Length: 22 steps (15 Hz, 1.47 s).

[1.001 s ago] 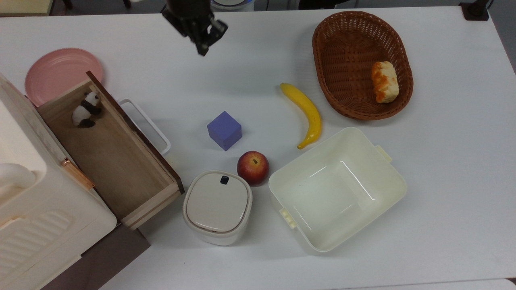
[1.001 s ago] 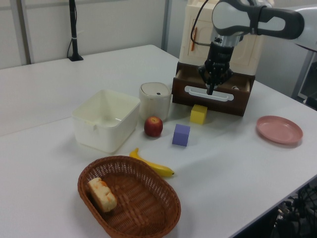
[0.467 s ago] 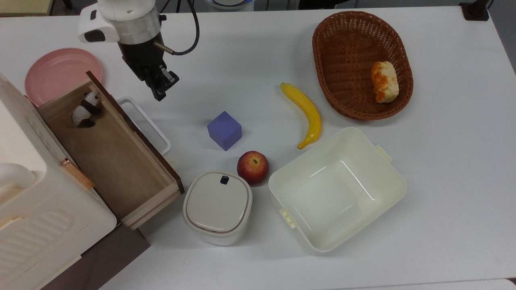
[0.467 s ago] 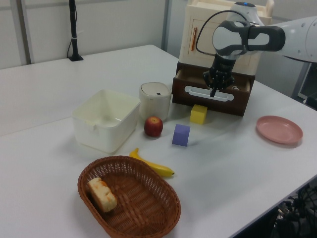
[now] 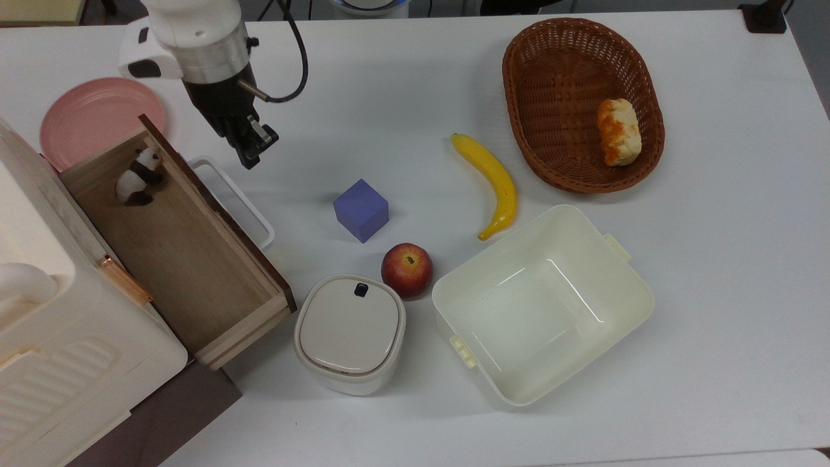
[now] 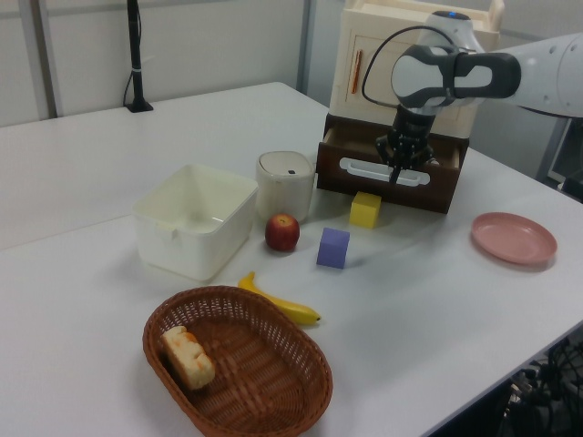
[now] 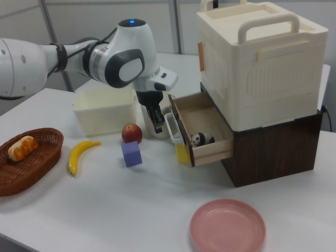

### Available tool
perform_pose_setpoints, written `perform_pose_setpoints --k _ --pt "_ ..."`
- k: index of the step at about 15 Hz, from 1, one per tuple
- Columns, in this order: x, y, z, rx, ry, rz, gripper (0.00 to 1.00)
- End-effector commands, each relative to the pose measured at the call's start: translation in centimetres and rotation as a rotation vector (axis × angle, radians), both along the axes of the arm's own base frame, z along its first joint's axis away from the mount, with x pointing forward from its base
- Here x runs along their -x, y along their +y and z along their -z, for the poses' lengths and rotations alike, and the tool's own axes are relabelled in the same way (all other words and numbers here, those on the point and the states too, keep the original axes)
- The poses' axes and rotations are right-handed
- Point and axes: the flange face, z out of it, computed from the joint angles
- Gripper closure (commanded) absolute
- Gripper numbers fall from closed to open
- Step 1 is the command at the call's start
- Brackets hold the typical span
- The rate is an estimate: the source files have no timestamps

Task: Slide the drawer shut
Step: 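Move the gripper down toward the front face of the open drawer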

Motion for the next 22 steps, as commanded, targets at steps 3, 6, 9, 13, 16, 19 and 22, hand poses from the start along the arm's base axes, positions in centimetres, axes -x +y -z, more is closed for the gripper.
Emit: perform_pose_setpoints --k 3,6,9,13,16,19,22 --pt "-0.9 -0.2 2.4 -0.007 0.009 0.016 1.00" --pt "-1.3 -0.3 2.5 0.002 -0.023 0.021 1.00" --pt "-1.4 -0.5 2.5 0.003 -0.030 0.025 1.00" --pt "-1.4 -1.2 2.2 0.005 -0.036 0.031 1.00" --pt "-1.8 -1.5 2.0 0.008 -0.044 0.035 1.00" --pt "-2.0 -2.3 2.2 0.014 -0.059 0.044 1.00" --pt "-2.4 -3.2 2.7 0.023 -0.084 0.056 1.00"
